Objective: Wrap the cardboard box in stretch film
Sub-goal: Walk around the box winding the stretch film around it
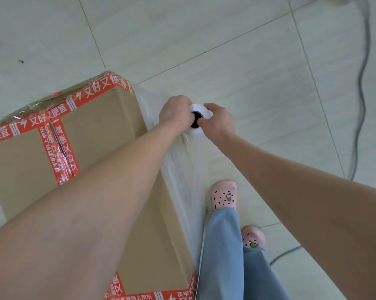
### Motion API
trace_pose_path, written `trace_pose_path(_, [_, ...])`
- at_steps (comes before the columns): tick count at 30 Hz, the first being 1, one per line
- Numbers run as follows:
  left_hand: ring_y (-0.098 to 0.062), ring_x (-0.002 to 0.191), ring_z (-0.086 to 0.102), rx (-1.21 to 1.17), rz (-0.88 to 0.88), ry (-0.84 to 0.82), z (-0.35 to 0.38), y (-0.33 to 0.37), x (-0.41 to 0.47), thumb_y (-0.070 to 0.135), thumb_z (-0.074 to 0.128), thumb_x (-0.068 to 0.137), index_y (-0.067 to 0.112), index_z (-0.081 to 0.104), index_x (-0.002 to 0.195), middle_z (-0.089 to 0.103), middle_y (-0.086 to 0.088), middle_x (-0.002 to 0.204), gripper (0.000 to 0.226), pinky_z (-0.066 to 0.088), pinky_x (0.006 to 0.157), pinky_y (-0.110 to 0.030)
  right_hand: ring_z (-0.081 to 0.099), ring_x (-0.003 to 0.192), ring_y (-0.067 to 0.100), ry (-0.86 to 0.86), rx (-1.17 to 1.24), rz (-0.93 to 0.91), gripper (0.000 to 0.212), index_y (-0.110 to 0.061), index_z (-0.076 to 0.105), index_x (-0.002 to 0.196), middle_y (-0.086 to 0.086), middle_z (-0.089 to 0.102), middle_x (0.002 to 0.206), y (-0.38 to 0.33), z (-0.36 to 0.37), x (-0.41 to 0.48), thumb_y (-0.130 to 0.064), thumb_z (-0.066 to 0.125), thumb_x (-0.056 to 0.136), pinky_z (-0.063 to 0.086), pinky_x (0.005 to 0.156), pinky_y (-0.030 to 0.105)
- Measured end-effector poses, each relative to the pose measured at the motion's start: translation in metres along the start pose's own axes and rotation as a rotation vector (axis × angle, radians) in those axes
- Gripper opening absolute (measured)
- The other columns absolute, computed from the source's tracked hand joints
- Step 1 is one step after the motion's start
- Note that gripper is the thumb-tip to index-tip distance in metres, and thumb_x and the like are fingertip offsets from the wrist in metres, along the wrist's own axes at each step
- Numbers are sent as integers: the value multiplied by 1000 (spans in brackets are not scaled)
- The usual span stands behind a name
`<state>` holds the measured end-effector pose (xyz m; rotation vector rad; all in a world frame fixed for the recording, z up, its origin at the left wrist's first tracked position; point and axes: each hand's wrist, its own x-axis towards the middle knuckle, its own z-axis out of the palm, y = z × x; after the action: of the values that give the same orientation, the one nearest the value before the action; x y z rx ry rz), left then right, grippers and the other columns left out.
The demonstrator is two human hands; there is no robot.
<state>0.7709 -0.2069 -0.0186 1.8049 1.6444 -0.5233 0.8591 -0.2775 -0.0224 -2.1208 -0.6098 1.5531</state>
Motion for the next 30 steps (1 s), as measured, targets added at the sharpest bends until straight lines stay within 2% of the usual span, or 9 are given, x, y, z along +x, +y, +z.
trace_pose_path(2, [-29,74,65,-129,-82,39,-2,-4,4,6,50,75,9,64,76,65,-8,79,14,58,65,-36,56,91,20,19,25,-27,52,-25,51,134,2,60,122,-7,2,5,-12,54,84,49,71,28])
trace_pose_path(7, [-31,73,69,-410,-229,119,-7,-14,9,9,55,79,4,68,85,68,-11,87,15,60,68,-41,49,87,17,59,30,-9,48,-21,47,137,4,55,129,-16,10,13,-28,58,90,41,71,27])
trace_pose_path(13, [-30,74,70,-449,-249,2,-12,-9,9,9,60,80,0,68,89,69,-14,90,14,61,66,-38,62,106,28,29,-3,89,52,-19,40,143,5,53,136,-20,10,13,-24,54,93,50,91,37])
trace_pose_path(19, [-32,78,69,-391,-241,0,-11,-11,11,11,60,80,3,66,87,69,-15,90,12,59,71,-41,63,107,29,-5,-63,130,55,-22,37,145,5,56,135,-24,14,15,-28,53,92,50,94,42])
trace_pose_path(22, [-28,89,65,-298,-212,-40,-14,-12,14,11,57,83,6,65,103,67,-14,104,21,55,75,-32,60,112,28,-16,-59,126,56,-20,32,148,4,49,142,-26,16,17,-26,50,95,49,95,42])
trace_pose_path(24, [-24,99,56,-155,-121,-59,-17,-9,15,12,55,87,11,54,126,60,-11,121,40,45,77,-29,61,110,28,-26,-91,108,55,-19,31,148,6,47,143,-28,16,18,-25,48,96,50,91,39])
trace_pose_path(26, [-26,115,52,-59,-2,-49,-18,-6,17,14,53,89,20,43,140,55,-8,129,53,44,89,-33,63,100,29,-38,-141,100,51,-19,36,145,8,52,137,-30,15,19,-23,45,95,49,76,31])
trace_pose_path(28, [-26,115,54,-31,34,-46,-21,-2,20,13,51,87,27,55,128,59,-5,123,44,44,90,-32,57,82,27,-61,-175,92,33,-18,52,123,11,61,114,-33,12,23,-17,44,91,37,54,26])
trace_pose_path(30, [-25,95,56,-12,14,-15,-25,0,24,9,52,83,27,62,94,61,-3,101,24,42,74,-29,49,69,25,-70,-241,74,19,-22,50,102,8,58,92,-39,7,26,-12,44,87,28,46,26])
